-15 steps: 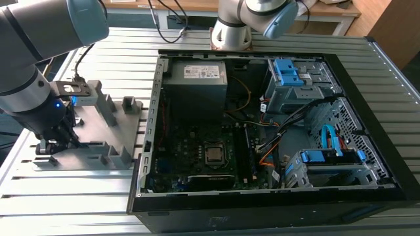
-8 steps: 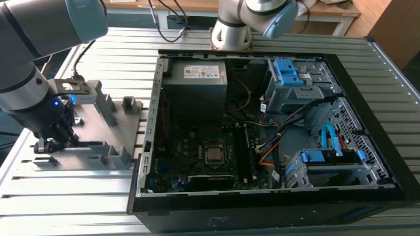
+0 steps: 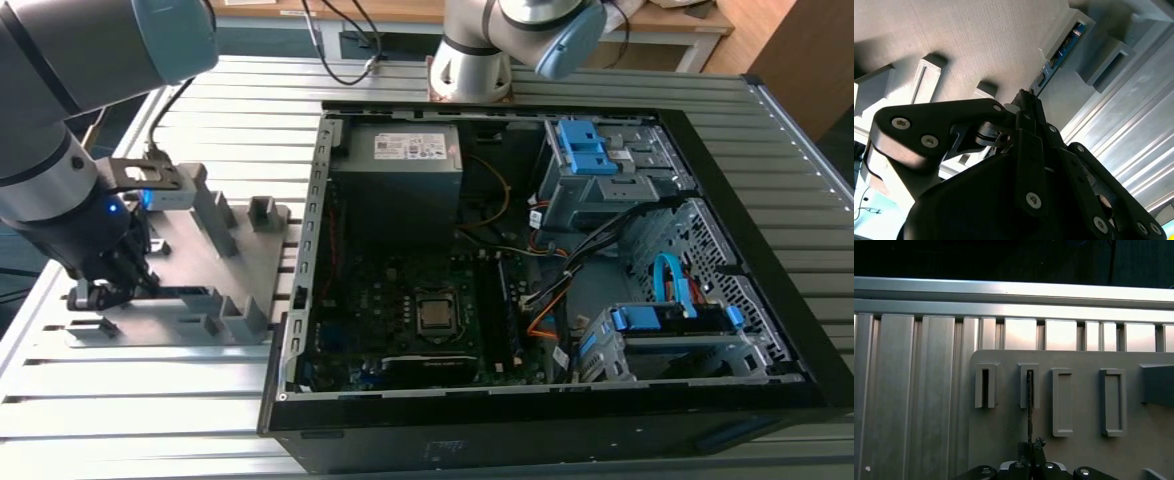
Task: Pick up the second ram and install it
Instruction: 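Pick up the second ram and move it above second insertion slot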
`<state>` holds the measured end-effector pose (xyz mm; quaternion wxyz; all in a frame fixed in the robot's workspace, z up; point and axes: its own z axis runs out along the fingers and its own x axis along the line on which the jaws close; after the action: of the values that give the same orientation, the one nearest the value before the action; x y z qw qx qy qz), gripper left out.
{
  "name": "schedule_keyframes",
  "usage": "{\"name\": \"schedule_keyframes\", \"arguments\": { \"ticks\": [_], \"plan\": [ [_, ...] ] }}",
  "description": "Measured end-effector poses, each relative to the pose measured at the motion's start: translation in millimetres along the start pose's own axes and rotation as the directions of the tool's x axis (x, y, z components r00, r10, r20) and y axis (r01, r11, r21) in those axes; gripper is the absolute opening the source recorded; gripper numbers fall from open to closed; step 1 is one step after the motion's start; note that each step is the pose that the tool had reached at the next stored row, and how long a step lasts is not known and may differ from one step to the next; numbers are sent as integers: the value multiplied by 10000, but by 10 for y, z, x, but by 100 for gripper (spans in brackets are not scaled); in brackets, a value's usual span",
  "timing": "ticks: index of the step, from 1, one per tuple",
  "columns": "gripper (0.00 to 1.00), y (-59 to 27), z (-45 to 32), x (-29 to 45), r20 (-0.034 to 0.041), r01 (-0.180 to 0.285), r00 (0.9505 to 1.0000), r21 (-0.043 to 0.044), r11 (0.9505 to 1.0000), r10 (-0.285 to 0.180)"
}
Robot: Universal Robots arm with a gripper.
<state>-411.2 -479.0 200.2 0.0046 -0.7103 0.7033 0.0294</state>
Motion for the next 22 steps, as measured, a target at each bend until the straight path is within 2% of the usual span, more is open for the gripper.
{"name": "schedule_keyframes", "arguments": {
  "ticks": [22],
  "plan": [
    [14,4,-122,-6,1,0,10000,0,10000,0]
  ]
}}
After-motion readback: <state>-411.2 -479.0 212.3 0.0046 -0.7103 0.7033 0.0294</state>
